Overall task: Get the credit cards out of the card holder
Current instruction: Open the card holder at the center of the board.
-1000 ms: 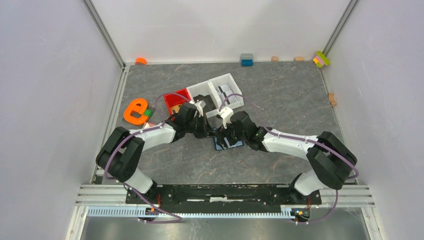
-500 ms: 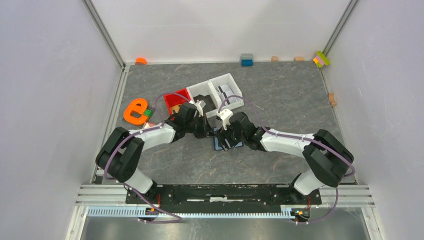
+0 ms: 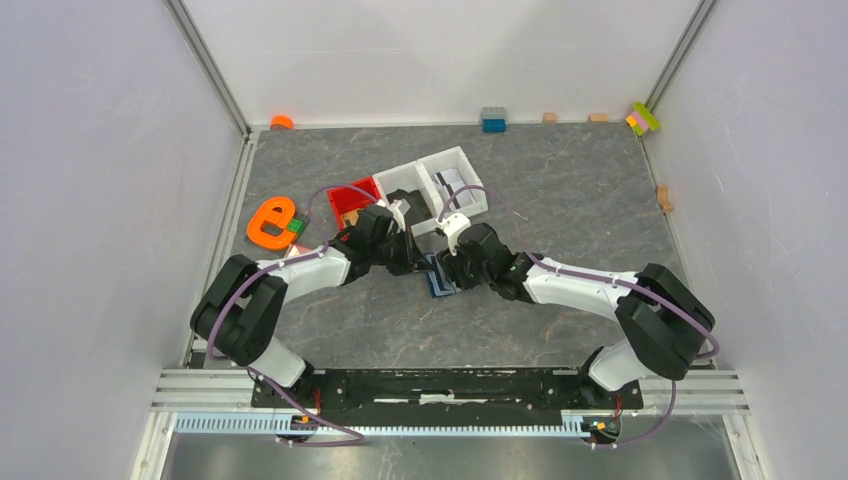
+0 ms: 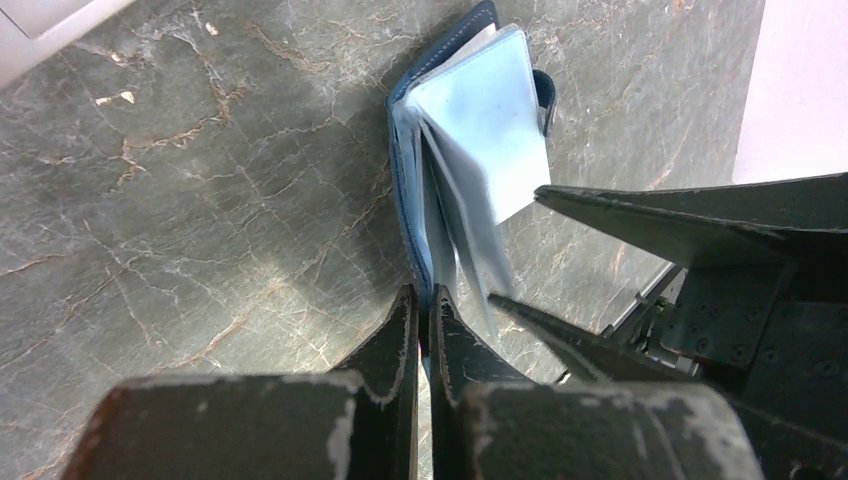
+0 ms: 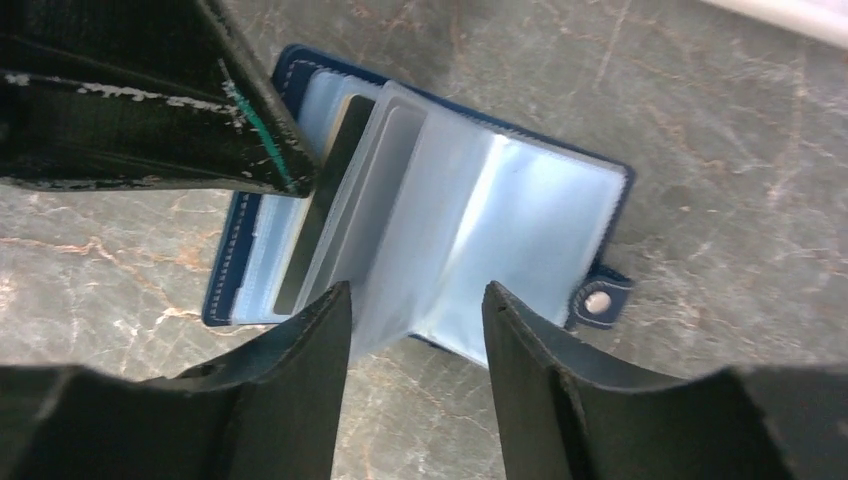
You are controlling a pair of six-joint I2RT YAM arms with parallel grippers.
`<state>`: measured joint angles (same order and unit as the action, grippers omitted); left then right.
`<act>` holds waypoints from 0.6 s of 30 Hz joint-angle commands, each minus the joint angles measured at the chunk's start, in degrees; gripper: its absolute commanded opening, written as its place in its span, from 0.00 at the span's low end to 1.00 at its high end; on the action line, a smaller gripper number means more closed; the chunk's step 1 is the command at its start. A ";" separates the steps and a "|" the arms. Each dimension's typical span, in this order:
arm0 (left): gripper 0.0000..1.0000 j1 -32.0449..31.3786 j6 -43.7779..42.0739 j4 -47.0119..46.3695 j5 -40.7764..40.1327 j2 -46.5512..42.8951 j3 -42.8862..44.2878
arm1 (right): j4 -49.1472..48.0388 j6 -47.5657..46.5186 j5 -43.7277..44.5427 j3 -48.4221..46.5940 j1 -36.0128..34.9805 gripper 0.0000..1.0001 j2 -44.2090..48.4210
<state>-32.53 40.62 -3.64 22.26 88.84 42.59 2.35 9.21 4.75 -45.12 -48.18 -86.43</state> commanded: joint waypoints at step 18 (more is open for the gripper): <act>0.23 0.38 -0.69 -2.51 0.92 -2.62 -0.66 | -3.74 0.91 -4.14 1.10 3.39 0.00 0.17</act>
<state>-32.56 40.64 -3.16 22.61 88.77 42.57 2.07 9.52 3.75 -45.08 -45.80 -86.43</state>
